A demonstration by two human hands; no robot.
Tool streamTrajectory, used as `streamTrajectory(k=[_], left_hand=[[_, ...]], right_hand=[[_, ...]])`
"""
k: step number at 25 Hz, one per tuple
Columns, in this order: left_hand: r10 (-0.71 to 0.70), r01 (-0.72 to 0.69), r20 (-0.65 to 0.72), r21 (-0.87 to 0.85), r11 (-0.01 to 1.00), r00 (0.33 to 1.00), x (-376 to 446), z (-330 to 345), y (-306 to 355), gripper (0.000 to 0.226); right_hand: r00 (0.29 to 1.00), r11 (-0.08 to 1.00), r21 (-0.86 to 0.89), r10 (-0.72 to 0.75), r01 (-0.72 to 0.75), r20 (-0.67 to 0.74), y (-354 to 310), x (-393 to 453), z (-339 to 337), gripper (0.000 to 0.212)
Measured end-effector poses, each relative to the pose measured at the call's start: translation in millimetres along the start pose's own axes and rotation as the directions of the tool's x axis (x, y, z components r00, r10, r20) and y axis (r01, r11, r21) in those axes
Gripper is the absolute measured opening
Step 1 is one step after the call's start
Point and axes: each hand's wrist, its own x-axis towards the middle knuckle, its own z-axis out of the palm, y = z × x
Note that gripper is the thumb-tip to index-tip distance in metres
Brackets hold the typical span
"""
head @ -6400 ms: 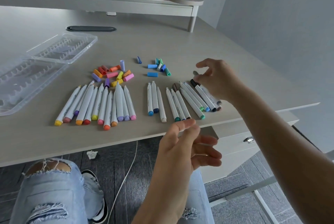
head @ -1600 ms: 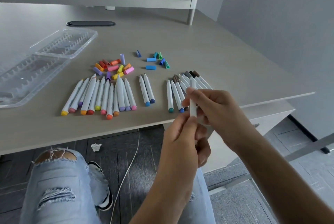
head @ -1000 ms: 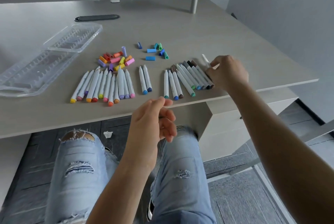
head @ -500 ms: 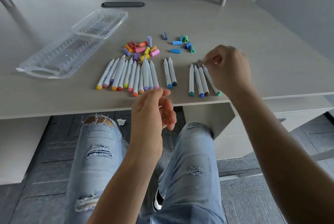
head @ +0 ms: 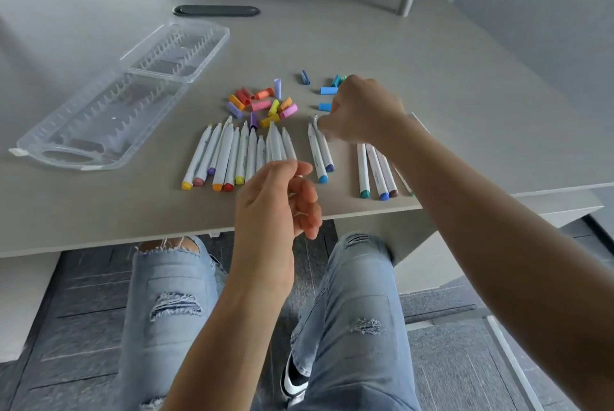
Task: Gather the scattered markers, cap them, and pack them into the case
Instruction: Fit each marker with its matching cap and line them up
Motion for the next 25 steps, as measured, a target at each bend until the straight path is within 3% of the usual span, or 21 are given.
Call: streamTrajectory(k=[8,11,13,15,17,20,25], left_hand=[[0.054,-0.054,0.002,0.066,0.996,0.999,21.7,4.5,9.1,0.019],[0.155,-0.162,0.047,0.291,0.943,0.987,31.6,11.4,7.0,0.006],[0.204,-0.218,0.080,0.436,0.873,0.976,37.9,19.8,3.8,0.015],[0.221,-0.227,0.072,0.493,0.840,0.973,45.2,29.1,1.8,0.029],[0.181,-0.179,0.034,0.418,0.891,0.983,53.3,36.4,2.1,0.032],[0.020,-0.022,0.013,0.169,0.985,1.000,60.5,39.5,7.8,0.031],[-0.145,0.148,0.043,-0.097,0.984,0.989,67.4,34.8,19.1,0.028]], right_hand=[[1.000,0.992,-0.123,0.022,-0.020,0.021,0.0,-2.7,1.4,0.041],[0.989,0.949,0.277,0.136,-0.148,0.060,12.0,-4.9,-8.6,0.040],[0.975,0.804,0.552,0.172,-0.223,0.144,14.4,-13.5,-20.7,0.032],[0.974,0.723,0.655,0.126,-0.221,0.190,14.6,-23.5,-28.7,0.028],[0.979,0.703,0.686,0.074,-0.187,0.191,13.5,-29.3,-31.2,0.026],[0.982,0.703,0.692,0.052,-0.165,0.181,21.5,-18.1,-28.6,0.025],[0.981,0.803,0.582,0.191,-0.129,-0.046,52.4,57.0,-12.8,0.018]])
